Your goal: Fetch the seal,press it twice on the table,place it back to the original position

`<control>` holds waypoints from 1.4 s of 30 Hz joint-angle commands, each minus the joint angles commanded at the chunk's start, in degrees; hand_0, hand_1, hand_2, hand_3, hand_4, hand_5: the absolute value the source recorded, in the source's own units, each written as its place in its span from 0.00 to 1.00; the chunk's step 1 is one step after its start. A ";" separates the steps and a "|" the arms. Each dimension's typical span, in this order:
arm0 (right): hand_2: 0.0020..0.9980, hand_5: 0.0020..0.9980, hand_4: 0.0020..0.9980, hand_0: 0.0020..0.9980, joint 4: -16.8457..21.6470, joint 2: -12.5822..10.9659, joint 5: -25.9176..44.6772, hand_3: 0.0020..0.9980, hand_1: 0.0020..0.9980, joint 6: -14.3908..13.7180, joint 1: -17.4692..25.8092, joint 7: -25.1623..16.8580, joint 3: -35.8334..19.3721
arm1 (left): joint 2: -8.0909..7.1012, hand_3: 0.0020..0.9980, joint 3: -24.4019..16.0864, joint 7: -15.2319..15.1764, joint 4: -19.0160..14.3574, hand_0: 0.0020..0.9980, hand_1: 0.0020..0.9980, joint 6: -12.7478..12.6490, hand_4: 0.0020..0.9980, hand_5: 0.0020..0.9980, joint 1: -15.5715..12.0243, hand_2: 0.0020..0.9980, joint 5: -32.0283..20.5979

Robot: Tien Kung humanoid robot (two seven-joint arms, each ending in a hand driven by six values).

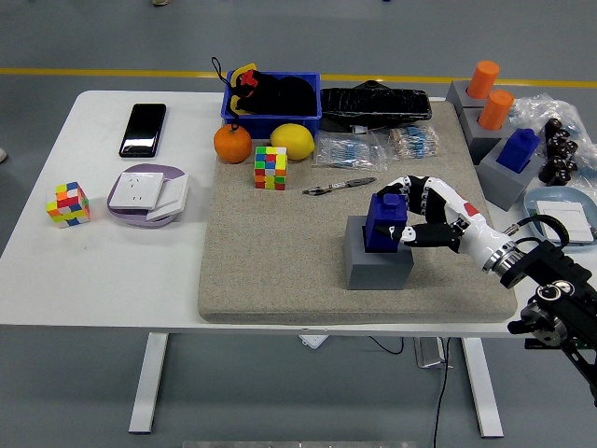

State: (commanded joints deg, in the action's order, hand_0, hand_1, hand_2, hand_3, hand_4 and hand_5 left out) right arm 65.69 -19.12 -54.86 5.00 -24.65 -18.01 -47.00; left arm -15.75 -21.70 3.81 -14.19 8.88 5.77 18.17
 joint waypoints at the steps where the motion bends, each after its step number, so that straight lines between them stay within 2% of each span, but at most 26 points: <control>1: 0.49 0.00 0.79 0.58 0.01 -0.04 -0.01 0.47 0.49 0.01 -0.04 0.01 0.01 | 0.00 0.78 0.04 0.01 0.02 0.79 0.75 0.01 0.81 0.47 0.04 0.74 -0.02; 12: 0.49 0.00 0.80 0.58 -0.27 -0.14 -0.03 0.47 0.49 0.16 -0.05 -0.01 0.03 | -0.02 0.78 0.07 0.00 0.01 0.79 0.75 0.01 0.82 0.47 0.17 0.74 -0.03; 26: 0.49 0.00 0.80 0.58 1.23 -0.38 -0.15 0.47 0.49 0.67 0.18 0.34 0.32 | 0.07 0.78 0.02 0.03 0.02 0.79 0.75 0.06 0.82 0.47 0.10 0.74 -0.03; 42: 0.51 0.00 0.81 0.59 0.18 -0.25 -0.07 0.50 0.50 0.94 -0.15 0.30 0.43 | 0.04 0.78 -0.03 0.01 0.02 0.80 0.75 0.05 0.82 0.47 0.16 0.74 0.00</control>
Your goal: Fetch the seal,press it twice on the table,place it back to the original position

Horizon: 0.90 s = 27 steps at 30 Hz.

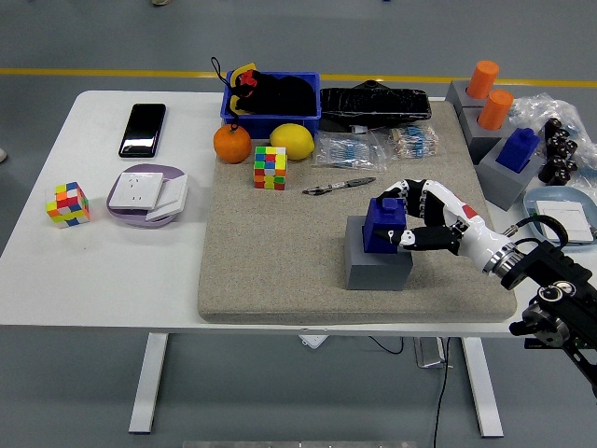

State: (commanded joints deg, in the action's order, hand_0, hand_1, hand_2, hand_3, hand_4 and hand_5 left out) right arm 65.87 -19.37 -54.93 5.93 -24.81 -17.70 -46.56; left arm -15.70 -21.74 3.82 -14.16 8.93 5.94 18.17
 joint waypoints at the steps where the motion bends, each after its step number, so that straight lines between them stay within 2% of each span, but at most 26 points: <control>1: 0.51 0.00 0.81 0.59 -0.05 0.03 0.00 0.50 0.50 0.00 0.00 -0.01 0.01 | 0.00 0.78 -0.03 -0.01 0.00 0.80 0.75 0.00 0.82 0.47 0.01 0.74 0.02; 21: 0.52 0.00 0.82 0.60 -0.60 0.14 -0.56 0.51 0.52 0.60 0.27 0.10 0.20 | -0.03 0.78 -0.07 -0.02 -0.01 0.80 0.75 0.01 0.82 0.47 0.05 0.74 0.07; 22: 0.54 0.00 0.84 0.60 -0.57 0.14 -0.63 0.54 0.54 0.63 0.26 0.15 0.17 | -0.03 0.78 -0.02 -0.02 0.00 0.80 0.75 0.01 0.82 0.47 0.06 0.74 0.05; 27: 0.54 0.00 0.84 0.60 -0.34 0.18 -1.27 0.54 0.54 1.03 0.25 0.61 0.17 | 0.01 0.78 -0.08 -0.02 -0.02 0.80 0.75 0.02 0.82 0.47 0.06 0.74 0.07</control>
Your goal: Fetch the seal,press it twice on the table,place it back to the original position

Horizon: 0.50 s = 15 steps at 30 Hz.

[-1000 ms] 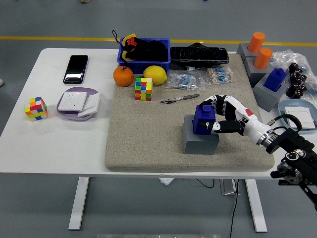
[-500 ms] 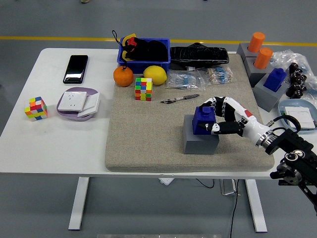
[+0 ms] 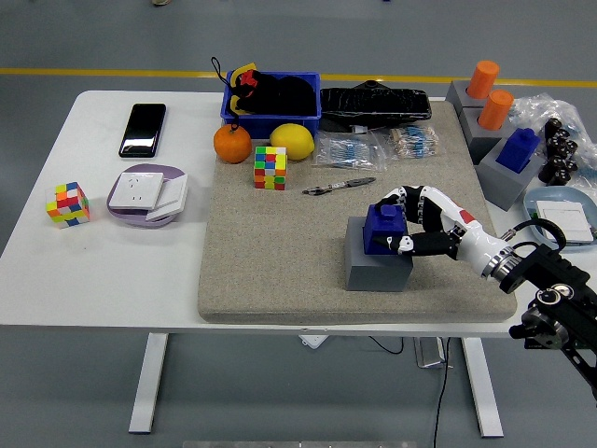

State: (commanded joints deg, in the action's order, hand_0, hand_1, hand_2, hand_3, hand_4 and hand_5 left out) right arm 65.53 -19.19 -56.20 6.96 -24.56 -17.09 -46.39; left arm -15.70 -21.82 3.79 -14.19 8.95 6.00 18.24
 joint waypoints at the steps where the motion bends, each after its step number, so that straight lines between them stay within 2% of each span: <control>1: 0.67 0.00 1.00 0.66 0.04 0.01 -0.08 0.69 0.67 0.07 0.00 0.08 0.02 | 0.01 0.78 -0.03 0.00 -0.01 0.79 0.75 0.00 0.82 0.47 0.01 0.74 0.03; 6: 0.67 0.00 1.00 0.66 0.15 0.02 -0.17 0.69 0.67 0.31 0.01 0.43 0.12 | 0.02 0.78 -0.04 0.00 -0.02 0.79 0.75 0.01 0.82 0.47 0.02 0.74 0.04; 7: 0.72 0.00 1.00 0.69 0.17 0.02 -0.19 0.74 0.70 0.35 0.00 0.50 0.13 | 0.03 0.78 0.01 0.00 0.00 0.80 0.75 0.01 0.82 0.47 0.00 0.74 0.00; 12: 0.72 0.00 1.00 0.69 0.18 0.01 -0.26 0.74 0.70 0.49 0.02 0.72 0.18 | 0.01 0.78 0.02 0.00 0.01 0.80 0.75 0.01 0.82 0.47 -0.07 0.74 -0.03; 13: 0.75 0.00 1.00 0.72 0.18 0.02 -0.31 0.76 0.74 0.49 -0.02 0.81 0.23 | 0.01 0.78 0.00 0.00 0.00 0.80 0.75 0.01 0.82 0.47 -0.05 0.74 -0.03; 15: 0.75 0.00 1.00 0.72 0.18 0.02 -0.36 0.76 0.74 0.50 -0.06 0.90 0.23 | 0.02 0.78 -0.02 0.00 0.00 0.80 0.75 0.01 0.82 0.47 -0.01 0.74 -0.02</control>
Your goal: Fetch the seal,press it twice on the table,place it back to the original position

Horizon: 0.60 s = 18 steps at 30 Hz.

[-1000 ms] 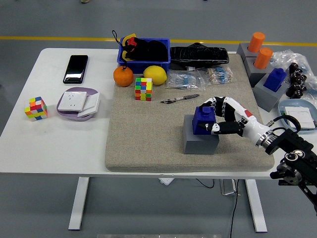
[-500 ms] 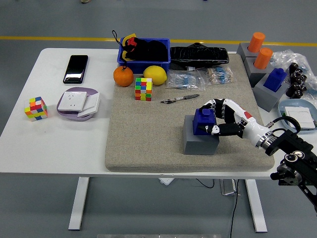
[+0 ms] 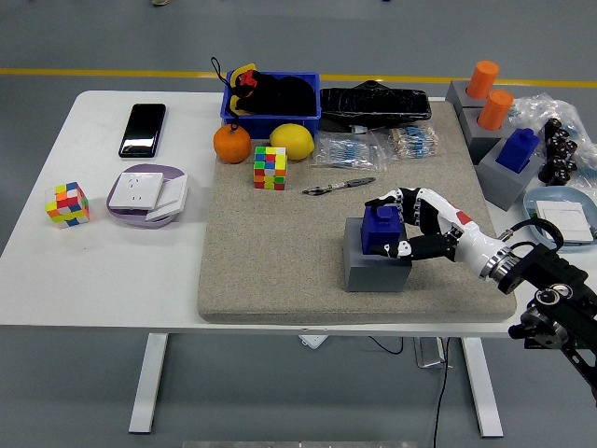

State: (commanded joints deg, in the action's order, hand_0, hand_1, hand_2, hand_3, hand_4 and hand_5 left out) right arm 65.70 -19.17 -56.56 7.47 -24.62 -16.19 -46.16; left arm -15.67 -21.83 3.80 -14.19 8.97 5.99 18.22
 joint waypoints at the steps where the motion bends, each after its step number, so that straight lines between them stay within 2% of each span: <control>1: 0.75 0.00 1.00 0.72 -0.03 0.03 0.00 0.76 0.74 0.06 0.00 0.09 -0.03 | -0.01 0.78 0.02 0.01 -0.02 0.80 0.75 0.01 0.82 0.47 0.03 0.74 0.01; 3: 0.75 0.00 1.00 0.72 -0.02 0.01 -0.11 0.76 0.74 0.15 -0.03 0.25 -0.05 | -0.01 0.78 0.10 0.02 0.00 0.80 0.75 0.01 0.82 0.47 0.06 0.74 -0.04; 4: 0.78 0.00 1.00 0.75 -0.01 0.00 -0.12 0.79 0.77 0.12 -0.03 0.30 -0.06 | -0.02 0.78 0.14 0.02 0.00 0.80 0.75 0.01 0.82 0.47 0.07 0.74 -0.05; 9: 0.78 0.00 1.00 0.75 0.02 -0.04 -0.17 0.79 0.77 0.11 -0.07 0.60 -0.12 | -0.06 0.78 0.21 0.01 0.00 0.80 0.75 0.00 0.82 0.47 0.07 0.74 -0.12; 10: 0.82 0.00 1.00 0.80 0.03 -0.04 -0.21 0.82 0.81 0.11 -0.08 0.66 -0.13 | -0.05 0.78 0.22 0.02 0.00 0.80 0.75 0.00 0.82 0.47 0.06 0.74 -0.13; 15: 0.82 0.00 1.00 0.80 0.14 -0.04 -0.35 0.82 0.81 0.04 -0.11 0.90 -0.19 | -0.04 0.78 0.22 0.03 -0.02 0.80 0.75 0.01 0.82 0.47 0.08 0.74 -0.11; 16: 0.85 0.03 1.00 0.82 0.19 -0.07 -0.39 0.84 0.83 0.04 -0.12 0.95 -0.19 | -0.03 0.78 0.23 0.03 -0.02 0.80 0.75 0.01 0.82 0.47 0.09 0.74 -0.12; 18: 0.85 0.03 1.00 0.82 0.25 -0.10 -0.44 0.84 0.83 0.06 -0.13 0.98 -0.21 | -0.03 0.78 0.24 0.04 -0.02 0.80 0.75 0.02 0.82 0.47 0.10 0.74 -0.12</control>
State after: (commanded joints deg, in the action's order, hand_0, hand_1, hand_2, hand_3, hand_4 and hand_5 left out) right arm 65.95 -19.27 -57.00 7.52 -24.75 -15.21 -46.37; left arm -15.70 -21.59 3.83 -14.21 8.99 6.08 18.09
